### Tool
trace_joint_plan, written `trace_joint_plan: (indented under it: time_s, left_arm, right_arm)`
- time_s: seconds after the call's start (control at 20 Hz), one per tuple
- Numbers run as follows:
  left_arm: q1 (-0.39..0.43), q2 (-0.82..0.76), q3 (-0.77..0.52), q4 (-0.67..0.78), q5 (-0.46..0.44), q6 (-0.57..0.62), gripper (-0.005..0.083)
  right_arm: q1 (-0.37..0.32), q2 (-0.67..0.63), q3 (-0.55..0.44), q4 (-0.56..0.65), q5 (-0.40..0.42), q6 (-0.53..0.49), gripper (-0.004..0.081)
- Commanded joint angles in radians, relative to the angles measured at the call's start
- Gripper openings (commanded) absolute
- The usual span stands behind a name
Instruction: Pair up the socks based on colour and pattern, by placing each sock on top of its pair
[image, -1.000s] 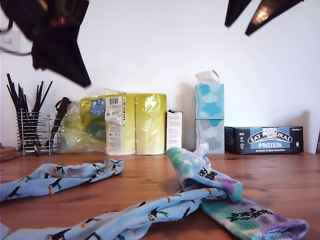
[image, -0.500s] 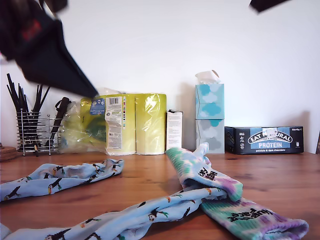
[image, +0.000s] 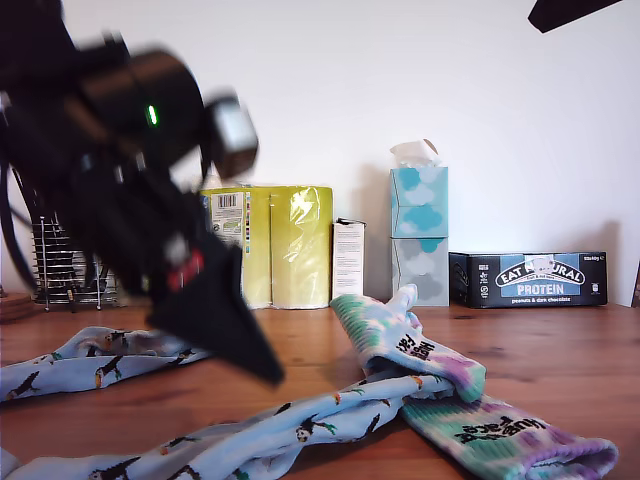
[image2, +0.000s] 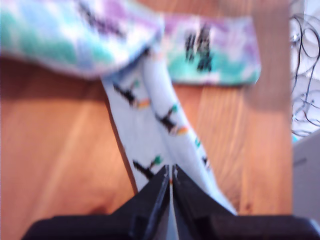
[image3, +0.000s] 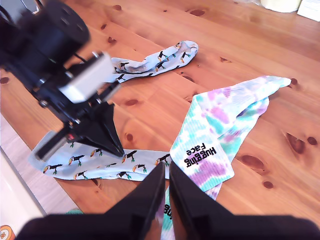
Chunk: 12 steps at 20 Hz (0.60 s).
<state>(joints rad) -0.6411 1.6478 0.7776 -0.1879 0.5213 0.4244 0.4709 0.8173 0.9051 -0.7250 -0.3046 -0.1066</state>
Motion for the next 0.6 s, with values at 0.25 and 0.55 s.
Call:
trace_joint_plan:
  time_s: [0.25, 0.55]
  left_arm:
    - [-0.003, 0.043, -0.007, -0.029, 0.001, -0.014, -0.0024]
    - [0.002, 0.061, -0.007, -0.09, -0.054, -0.005, -0.0024]
  right_arm:
    - [0.0, -0.005, -0.008, 0.01, -0.003, -0.024, -0.0013]
    - [0.0, -0.005, -0.008, 0.02, 0.0, -0.026, -0.0013]
